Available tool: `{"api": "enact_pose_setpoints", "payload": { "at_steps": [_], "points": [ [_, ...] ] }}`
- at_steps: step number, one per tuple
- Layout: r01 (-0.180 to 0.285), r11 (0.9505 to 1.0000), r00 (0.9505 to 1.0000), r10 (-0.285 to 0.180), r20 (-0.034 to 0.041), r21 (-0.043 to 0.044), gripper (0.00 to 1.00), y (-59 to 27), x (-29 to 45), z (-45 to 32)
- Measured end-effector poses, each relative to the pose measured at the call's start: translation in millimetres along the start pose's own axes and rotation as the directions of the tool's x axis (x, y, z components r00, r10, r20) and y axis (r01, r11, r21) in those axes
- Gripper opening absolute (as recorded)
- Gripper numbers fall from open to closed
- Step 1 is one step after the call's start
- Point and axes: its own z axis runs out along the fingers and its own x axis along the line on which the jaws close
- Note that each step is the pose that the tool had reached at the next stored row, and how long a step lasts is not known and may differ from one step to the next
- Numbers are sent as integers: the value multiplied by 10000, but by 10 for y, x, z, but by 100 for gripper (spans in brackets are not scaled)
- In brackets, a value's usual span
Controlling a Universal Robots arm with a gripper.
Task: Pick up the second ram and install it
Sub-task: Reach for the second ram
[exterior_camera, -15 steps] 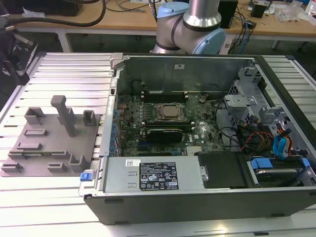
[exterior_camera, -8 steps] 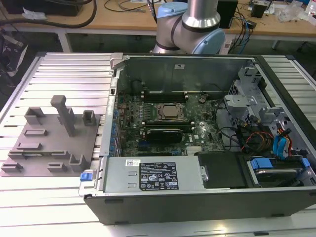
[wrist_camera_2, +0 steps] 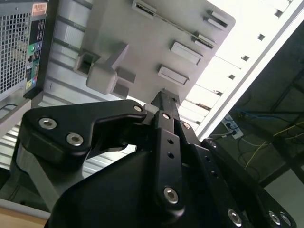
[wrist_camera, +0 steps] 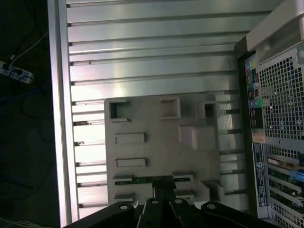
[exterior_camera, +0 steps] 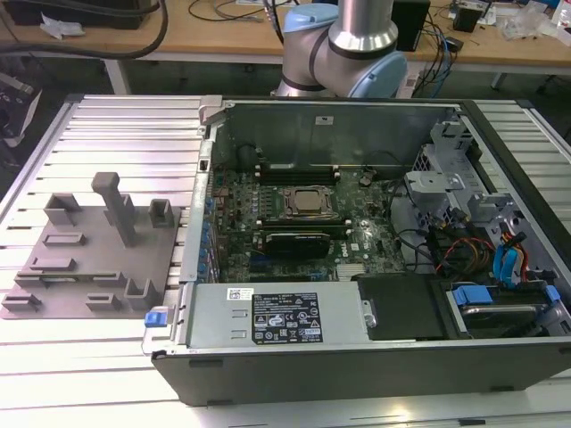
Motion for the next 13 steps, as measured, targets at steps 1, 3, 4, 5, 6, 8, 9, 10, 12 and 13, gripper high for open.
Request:
{"api": "enact_pose_setpoints", "payload": {
  "at_steps": [1,3,4,5,6,8,9,10,12,13],
  "points": [
    [5,10000,10000,-5,1,-1,8,-21,-17,9],
    [19,10000,10000,-19,-9,1,8,-73,-86,35],
    [26,10000,10000,-26,-15,4,8,-107,-127,49],
    [29,10000,10000,-29,-15,5,8,-129,-143,56],
    [30,10000,10000,-30,-16,7,8,-141,-147,57],
    [29,10000,10000,-29,-16,7,8,-144,-147,57],
    [27,10000,10000,-27,-16,7,8,-144,-147,57],
    [29,10000,10000,-29,-16,7,8,-145,-147,57],
    [29,10000,10000,-29,-16,7,8,-146,-147,57],
    [29,10000,10000,-29,-16,7,8,-147,-147,57]
  ]
}}
